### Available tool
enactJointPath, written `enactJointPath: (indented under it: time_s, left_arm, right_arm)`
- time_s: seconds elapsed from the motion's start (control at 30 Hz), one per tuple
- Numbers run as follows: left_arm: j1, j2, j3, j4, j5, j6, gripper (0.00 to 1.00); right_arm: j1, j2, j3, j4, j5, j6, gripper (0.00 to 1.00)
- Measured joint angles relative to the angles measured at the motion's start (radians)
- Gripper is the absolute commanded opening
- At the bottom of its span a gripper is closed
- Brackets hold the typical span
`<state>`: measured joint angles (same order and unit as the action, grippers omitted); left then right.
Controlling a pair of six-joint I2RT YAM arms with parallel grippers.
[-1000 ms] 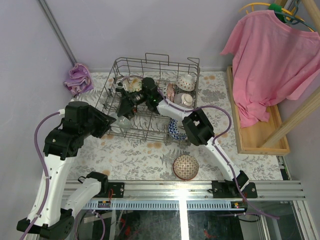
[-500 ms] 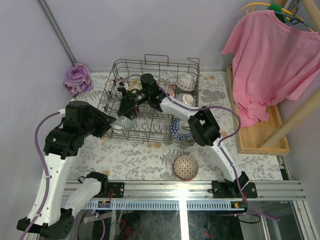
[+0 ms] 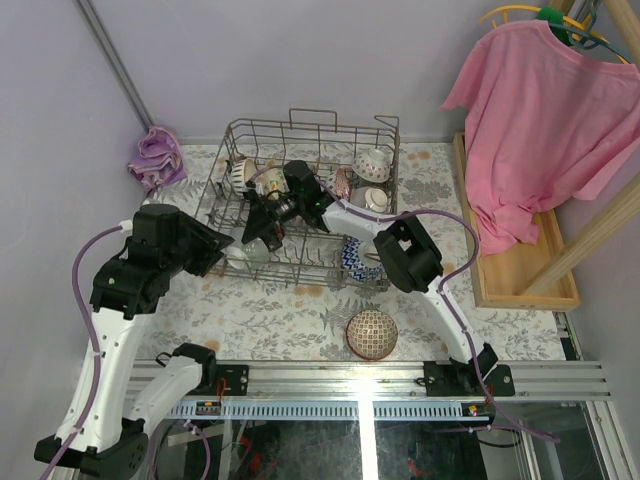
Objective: Load the bowls into the dish rack
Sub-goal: Place the bowl in the dish rack.
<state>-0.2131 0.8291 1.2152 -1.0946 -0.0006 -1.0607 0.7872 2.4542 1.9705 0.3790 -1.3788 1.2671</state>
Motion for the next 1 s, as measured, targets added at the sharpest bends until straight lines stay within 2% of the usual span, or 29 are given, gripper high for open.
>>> enactJointPath:
  time_s: [0.27,0.47,0.87,1.0]
  left_arm:
    - [0.0,0.0,-0.029,0.013,0.013,0.0,0.41]
    - [0.0,0.013,-0.029,0.026,0.023,0.0,0.41]
    - [0.0,0.016,-0.038,0.034,0.025,0.0,0.41]
    - [0.0,0.016,-0.042,0.037,0.025,0.001,0.4]
  right_arm:
    - [0.0,-0.027,-0.094,0.065,-0.003,0.034,1.0]
    - [-0.002,-0.051,-0.105,0.063,-0.003,0.037,1.0]
    - [-0.005,-0.066,-0.051,-0.205,0.0,-0.174,1.0]
    - [-0.005,-0.062,0.048,-0.468,0.045,-0.371,1.0]
